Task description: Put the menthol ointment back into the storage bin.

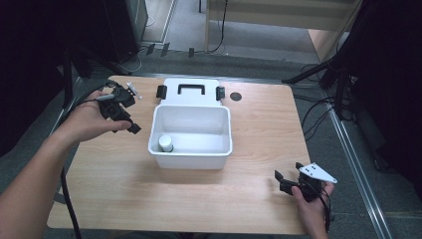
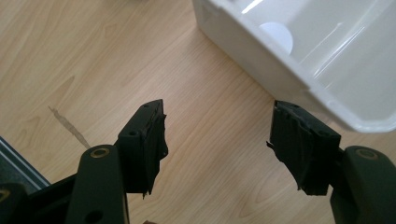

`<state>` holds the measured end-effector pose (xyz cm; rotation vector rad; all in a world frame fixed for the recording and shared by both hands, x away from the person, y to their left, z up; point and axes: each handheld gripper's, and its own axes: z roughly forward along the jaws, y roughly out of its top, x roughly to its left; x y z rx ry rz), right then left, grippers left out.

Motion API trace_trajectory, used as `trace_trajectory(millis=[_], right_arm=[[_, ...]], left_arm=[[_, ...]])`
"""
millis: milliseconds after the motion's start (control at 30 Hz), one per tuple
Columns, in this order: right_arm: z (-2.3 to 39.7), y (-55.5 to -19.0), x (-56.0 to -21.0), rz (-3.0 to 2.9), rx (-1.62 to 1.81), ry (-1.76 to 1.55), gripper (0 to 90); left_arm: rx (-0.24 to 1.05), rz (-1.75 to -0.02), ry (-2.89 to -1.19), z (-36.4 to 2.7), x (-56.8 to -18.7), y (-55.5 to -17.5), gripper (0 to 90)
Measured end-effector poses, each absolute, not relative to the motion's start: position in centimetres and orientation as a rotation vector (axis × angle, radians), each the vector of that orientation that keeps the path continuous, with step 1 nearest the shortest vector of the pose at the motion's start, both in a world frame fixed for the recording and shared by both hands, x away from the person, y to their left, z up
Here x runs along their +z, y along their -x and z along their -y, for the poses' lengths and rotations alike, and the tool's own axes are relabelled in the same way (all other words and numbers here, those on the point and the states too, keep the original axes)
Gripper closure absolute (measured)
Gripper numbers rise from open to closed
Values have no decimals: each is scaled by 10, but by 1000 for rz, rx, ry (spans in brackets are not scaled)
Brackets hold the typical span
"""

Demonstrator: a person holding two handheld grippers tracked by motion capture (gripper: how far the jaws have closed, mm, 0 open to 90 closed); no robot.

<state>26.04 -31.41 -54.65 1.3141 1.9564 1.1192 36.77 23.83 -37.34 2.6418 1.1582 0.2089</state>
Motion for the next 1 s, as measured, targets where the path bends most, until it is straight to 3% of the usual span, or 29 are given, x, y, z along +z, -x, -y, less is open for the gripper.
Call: trace_trajectory(millis=[133, 267, 367, 467, 1000], right_arm=[[314, -260, -547, -1956, 1118, -1315, 135], [314, -261, -547, -1955, 1115, -1318, 135], [314, -261, -546, -1955, 1111, -1319, 135], [313, -261, -547, -1956, 1109, -1317, 135], [312, -261, -547, -1962, 1092, -1322, 135]], left_arm=[[225, -1202, -2614, -250, -385, -361, 315], [280, -1221, -2604, -256, -394, -354, 155], [303, -1225, -2581, -263, -403, -346, 132], [308, -1244, -2511, -272, -415, -335, 1], [497, -1380, -2122, -313, -455, -293, 0]])
